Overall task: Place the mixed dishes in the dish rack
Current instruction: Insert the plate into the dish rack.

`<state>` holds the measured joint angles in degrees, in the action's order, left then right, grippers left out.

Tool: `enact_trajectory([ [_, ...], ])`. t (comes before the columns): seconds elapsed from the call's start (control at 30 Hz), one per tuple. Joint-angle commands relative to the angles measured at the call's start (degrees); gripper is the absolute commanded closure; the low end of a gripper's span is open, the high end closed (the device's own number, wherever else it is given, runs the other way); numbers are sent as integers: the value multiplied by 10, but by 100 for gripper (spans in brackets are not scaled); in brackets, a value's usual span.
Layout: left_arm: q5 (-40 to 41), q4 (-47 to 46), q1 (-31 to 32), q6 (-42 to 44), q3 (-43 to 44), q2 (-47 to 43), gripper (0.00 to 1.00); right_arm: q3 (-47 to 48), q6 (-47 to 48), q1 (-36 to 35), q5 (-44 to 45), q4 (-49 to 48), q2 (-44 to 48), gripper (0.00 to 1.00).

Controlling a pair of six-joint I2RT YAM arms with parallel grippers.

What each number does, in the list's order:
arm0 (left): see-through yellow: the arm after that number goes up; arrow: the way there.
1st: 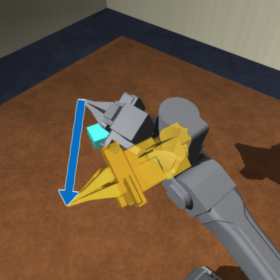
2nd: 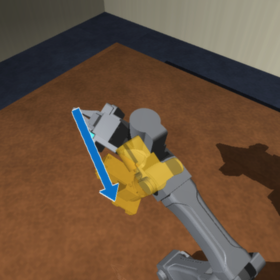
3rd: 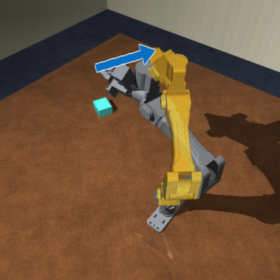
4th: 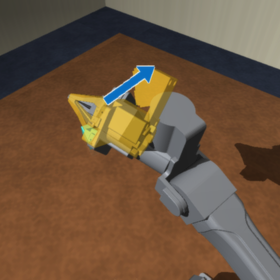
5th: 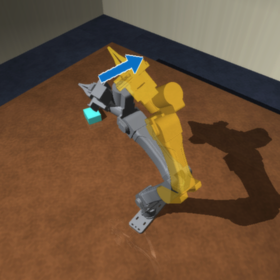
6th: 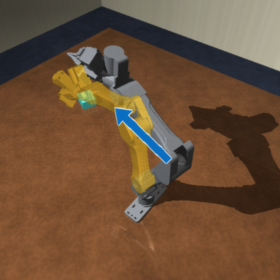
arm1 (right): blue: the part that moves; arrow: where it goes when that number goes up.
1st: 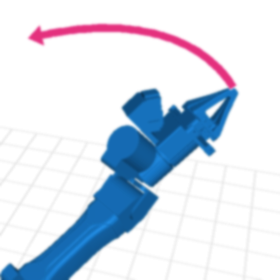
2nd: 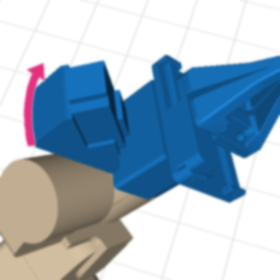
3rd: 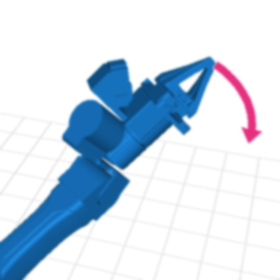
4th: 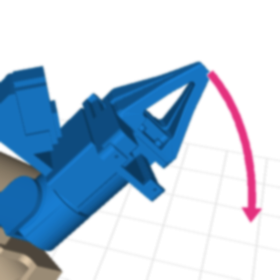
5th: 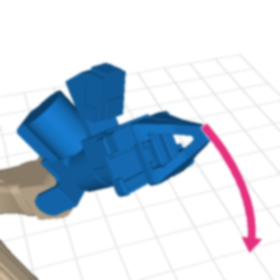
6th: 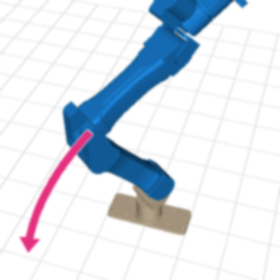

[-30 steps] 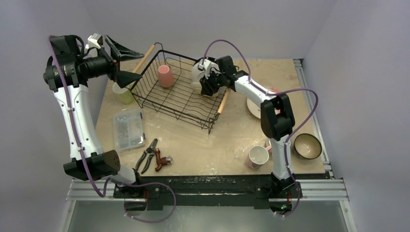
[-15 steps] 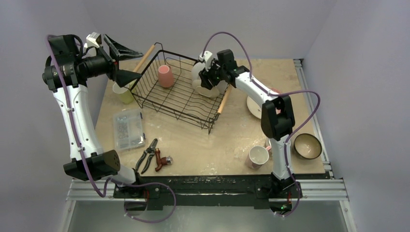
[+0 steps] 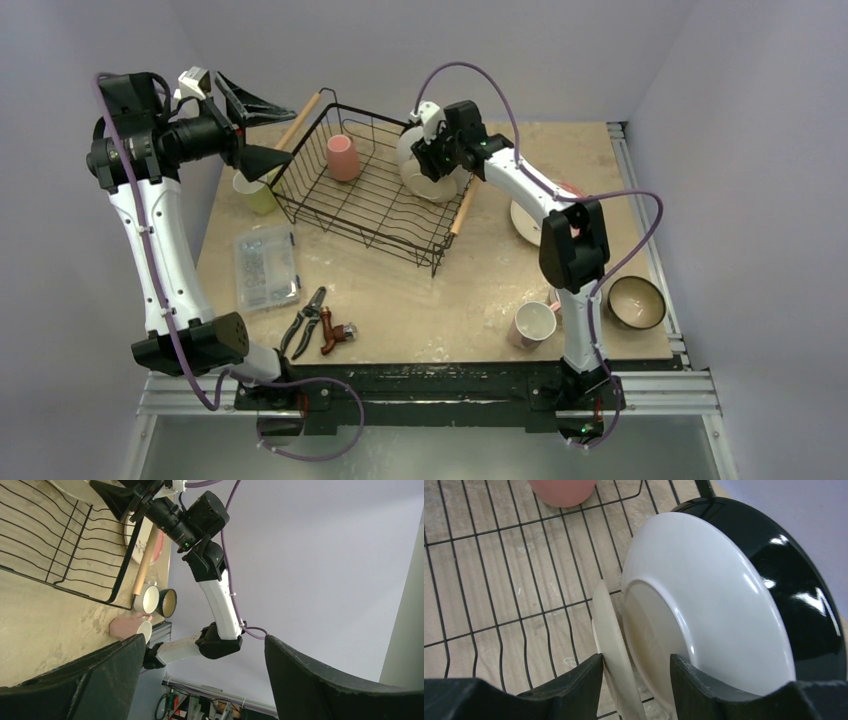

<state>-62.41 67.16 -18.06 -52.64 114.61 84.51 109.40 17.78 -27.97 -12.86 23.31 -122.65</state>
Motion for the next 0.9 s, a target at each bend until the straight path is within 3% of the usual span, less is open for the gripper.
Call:
enact_trajectory([
  [0.0, -16, 0, -6, 19, 0, -23, 12, 21, -7, 6, 87, -6, 52, 52],
  [0.2, -15, 3, -6, 19, -11, -36, 12, 24, -6, 5, 113, -10, 56, 64],
  [0.33, -13, 1, -6, 17, -19, -44, 12, 16, -3, 1, 77, -21, 71, 61],
  [0.67, -7, 1, -5, 18, -38, -60, 12, 15, -49, -1, 39, -9, 127, 36],
  [0.7, -6, 2, -4, 19, -38, -61, 12, 17, -54, -1, 30, -6, 134, 30],
  [0.73, -4, 3, -3, 21, -38, -62, 12, 18, -55, -1, 21, -2, 140, 13],
  [0.77, -3, 3, 0, 22, -38, -63, 12, 21, -55, -1, 11, 4, 147, 3],
  [0.87, 8, 0, 16, 27, -37, -67, 12, 13, -66, -1, 19, 12, 174, 1],
])
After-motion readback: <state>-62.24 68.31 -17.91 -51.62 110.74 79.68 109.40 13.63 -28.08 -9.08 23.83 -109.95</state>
